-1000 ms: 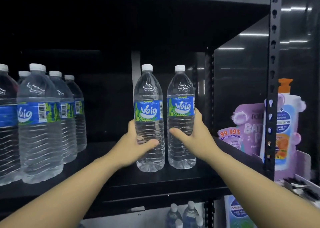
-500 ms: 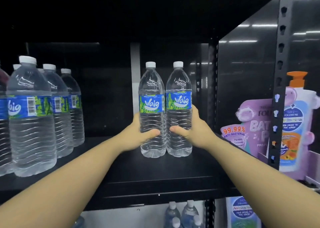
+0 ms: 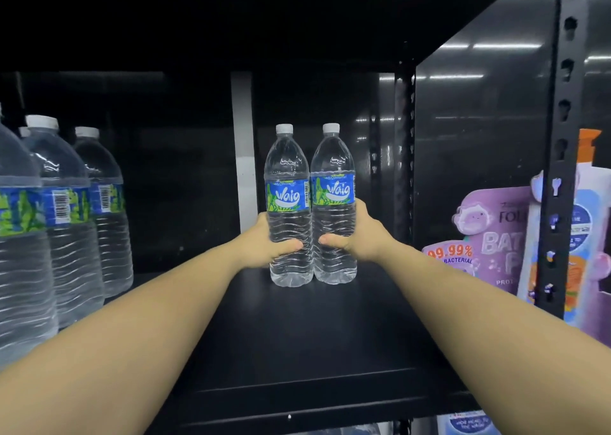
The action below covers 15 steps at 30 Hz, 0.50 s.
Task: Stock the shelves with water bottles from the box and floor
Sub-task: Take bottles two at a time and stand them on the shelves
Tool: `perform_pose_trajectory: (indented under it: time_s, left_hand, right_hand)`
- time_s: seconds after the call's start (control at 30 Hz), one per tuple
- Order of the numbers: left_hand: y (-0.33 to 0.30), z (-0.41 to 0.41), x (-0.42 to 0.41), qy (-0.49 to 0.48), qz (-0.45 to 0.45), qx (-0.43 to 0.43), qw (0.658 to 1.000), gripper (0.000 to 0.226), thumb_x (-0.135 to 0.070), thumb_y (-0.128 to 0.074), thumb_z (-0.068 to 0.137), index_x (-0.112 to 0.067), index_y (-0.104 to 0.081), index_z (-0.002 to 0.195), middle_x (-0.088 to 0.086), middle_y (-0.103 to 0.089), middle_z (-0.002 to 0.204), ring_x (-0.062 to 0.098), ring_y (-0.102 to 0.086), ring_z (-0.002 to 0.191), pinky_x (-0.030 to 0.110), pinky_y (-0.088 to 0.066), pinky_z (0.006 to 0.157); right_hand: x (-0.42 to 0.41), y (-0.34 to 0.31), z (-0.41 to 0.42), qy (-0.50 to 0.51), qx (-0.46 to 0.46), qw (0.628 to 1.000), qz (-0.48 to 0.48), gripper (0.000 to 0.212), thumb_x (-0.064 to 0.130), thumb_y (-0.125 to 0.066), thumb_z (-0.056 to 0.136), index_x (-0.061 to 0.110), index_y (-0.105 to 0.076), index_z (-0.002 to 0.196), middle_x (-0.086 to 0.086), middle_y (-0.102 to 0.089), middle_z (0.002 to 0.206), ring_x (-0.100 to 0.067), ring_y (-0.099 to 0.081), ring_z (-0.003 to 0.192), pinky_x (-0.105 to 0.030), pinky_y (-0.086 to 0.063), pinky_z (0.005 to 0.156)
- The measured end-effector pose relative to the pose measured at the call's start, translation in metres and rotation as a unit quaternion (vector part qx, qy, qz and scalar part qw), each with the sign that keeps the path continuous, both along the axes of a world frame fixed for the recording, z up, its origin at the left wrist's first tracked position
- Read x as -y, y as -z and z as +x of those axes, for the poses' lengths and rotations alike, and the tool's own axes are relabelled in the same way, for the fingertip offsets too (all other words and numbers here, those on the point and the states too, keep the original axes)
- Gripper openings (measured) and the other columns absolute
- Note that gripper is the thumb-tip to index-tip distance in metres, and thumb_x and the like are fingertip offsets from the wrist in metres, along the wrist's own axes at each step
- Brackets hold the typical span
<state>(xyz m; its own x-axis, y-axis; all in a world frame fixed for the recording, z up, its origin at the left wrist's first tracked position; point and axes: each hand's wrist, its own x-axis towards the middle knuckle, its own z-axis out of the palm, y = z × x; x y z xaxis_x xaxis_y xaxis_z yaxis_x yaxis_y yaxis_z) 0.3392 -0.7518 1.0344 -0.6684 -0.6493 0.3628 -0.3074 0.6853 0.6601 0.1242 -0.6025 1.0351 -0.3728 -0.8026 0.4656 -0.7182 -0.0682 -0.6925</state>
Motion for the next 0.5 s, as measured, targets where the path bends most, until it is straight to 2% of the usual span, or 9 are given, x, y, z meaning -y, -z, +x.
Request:
perform_pose_trajectory:
  time_s: [0.17, 0.23, 0.3, 0.33, 0.43, 0.5]
  left_hand:
    - [-0.003, -0.007, 0.002, 0.013, 0.012, -0.001, 1.0, 0.115, -0.071, -0.086, 0.062, -0.035, -0.025, 0.152, -0.01, -0.06, 0.141, 0.014, -0.064, 0.124, 0.048, -0.056, 0.103]
    - [-0.003, -0.008, -0.005, 0.02, 0.014, -0.005, 1.0, 0.089, -0.054, -0.086, 0.076, -0.032, -0.035, 0.146, -0.009, -0.062, 0.137, 0.012, -0.065, 0.121, 0.045, -0.056, 0.103]
    - [-0.002, -0.008, -0.01, 0.031, 0.005, 0.001, 1.0, 0.052, -0.035, -0.08, 0.09, -0.044, -0.046, 0.127, -0.013, -0.065, 0.129, 0.007, -0.066, 0.116, 0.038, -0.057, 0.1]
    - [-0.001, -0.007, -0.007, 0.034, 0.003, 0.0, 0.999, 0.048, -0.033, -0.079, 0.091, -0.047, -0.047, 0.124, -0.014, -0.066, 0.129, 0.008, -0.066, 0.117, 0.039, -0.057, 0.101]
    - [0.002, -0.009, -0.001, 0.039, -0.011, -0.009, 0.999, 0.065, -0.048, -0.083, 0.084, -0.042, -0.048, 0.139, -0.014, -0.067, 0.134, 0.011, -0.066, 0.123, 0.048, -0.053, 0.107]
    - [0.003, -0.009, -0.002, 0.035, -0.012, -0.009, 0.999, 0.05, -0.036, -0.08, 0.09, -0.044, -0.052, 0.13, -0.016, -0.069, 0.128, 0.007, -0.067, 0.119, 0.043, -0.054, 0.106]
  right_hand:
    - [0.012, 0.003, -0.01, -0.001, -0.008, 1.0, -0.008, 0.11, 0.051, -0.09, 0.076, 0.03, -0.02, 0.157, 0.009, -0.062, 0.134, -0.017, -0.06, 0.117, -0.032, -0.045, 0.095]
    - [0.013, 0.004, -0.011, -0.004, -0.015, 1.0, -0.015, 0.109, 0.051, -0.09, 0.076, 0.029, -0.021, 0.157, 0.011, -0.063, 0.133, -0.016, -0.06, 0.115, -0.032, -0.044, 0.094]
    - [0.012, 0.005, -0.01, -0.002, -0.02, 1.0, -0.021, 0.107, 0.05, -0.09, 0.076, 0.029, -0.022, 0.156, 0.012, -0.062, 0.132, -0.015, -0.06, 0.113, -0.031, -0.044, 0.093]
    - [0.012, 0.006, -0.01, 0.001, -0.021, 0.999, -0.025, 0.106, 0.05, -0.09, 0.076, 0.028, -0.023, 0.155, 0.013, -0.062, 0.13, -0.014, -0.059, 0.112, -0.03, -0.043, 0.092]
    - [0.01, 0.007, -0.007, 0.009, -0.025, 0.999, -0.034, 0.105, 0.051, -0.09, 0.075, 0.028, -0.025, 0.154, 0.014, -0.062, 0.126, -0.014, -0.059, 0.111, -0.03, -0.043, 0.091]
    - [0.009, 0.007, -0.007, 0.012, -0.026, 0.999, -0.033, 0.105, 0.053, -0.09, 0.074, 0.029, -0.025, 0.154, 0.012, -0.063, 0.128, -0.015, -0.06, 0.111, -0.031, -0.045, 0.091]
